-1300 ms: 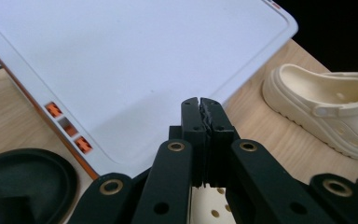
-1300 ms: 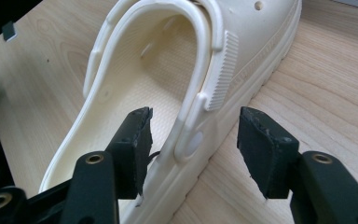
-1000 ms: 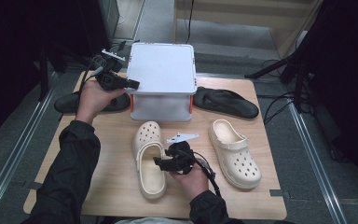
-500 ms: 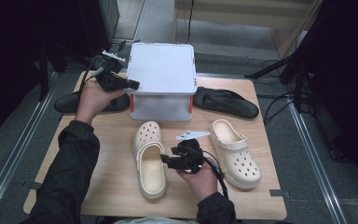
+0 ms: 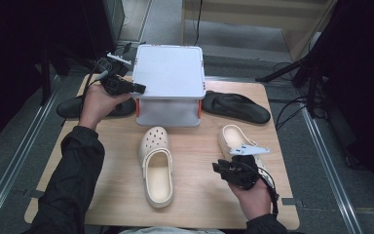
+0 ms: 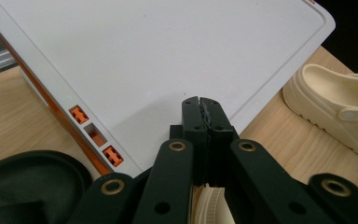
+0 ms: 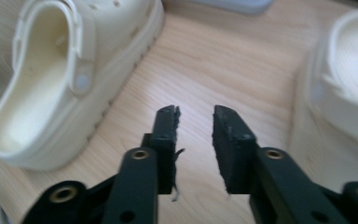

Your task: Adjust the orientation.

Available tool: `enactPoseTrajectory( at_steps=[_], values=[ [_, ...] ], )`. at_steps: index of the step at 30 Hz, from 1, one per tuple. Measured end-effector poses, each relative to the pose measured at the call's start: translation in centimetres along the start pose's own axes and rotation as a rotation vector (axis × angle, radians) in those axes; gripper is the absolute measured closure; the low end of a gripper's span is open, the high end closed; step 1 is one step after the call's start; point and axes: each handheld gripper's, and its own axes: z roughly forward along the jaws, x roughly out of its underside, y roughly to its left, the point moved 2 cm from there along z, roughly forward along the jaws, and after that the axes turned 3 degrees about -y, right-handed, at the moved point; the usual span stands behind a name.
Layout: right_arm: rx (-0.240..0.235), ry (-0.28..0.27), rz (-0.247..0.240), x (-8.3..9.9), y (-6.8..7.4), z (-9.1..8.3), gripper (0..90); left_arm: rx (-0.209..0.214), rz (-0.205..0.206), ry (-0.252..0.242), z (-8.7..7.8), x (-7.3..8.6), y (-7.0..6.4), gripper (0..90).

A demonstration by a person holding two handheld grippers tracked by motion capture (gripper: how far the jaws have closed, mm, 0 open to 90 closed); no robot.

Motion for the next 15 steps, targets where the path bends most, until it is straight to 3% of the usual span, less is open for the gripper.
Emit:
enactPoseTrajectory(
  at_steps=[5,8,15],
  values=[
    [0.026,0.07,0.005,2.2,-1.9,-1.2,90.0,0.004,0.0,-0.003,0.0,0.0,0.0,90.0],
    [0.042,0.105,0.023,3.2,-2.8,-1.8,90.0,0.008,-0.006,-0.006,0.0,0.1,0.1,90.0],
    [0.081,0.151,0.016,3.9,-3.9,-1.7,90.0,0.012,-0.008,-0.007,0.0,0.1,0.1,90.0]
  ],
)
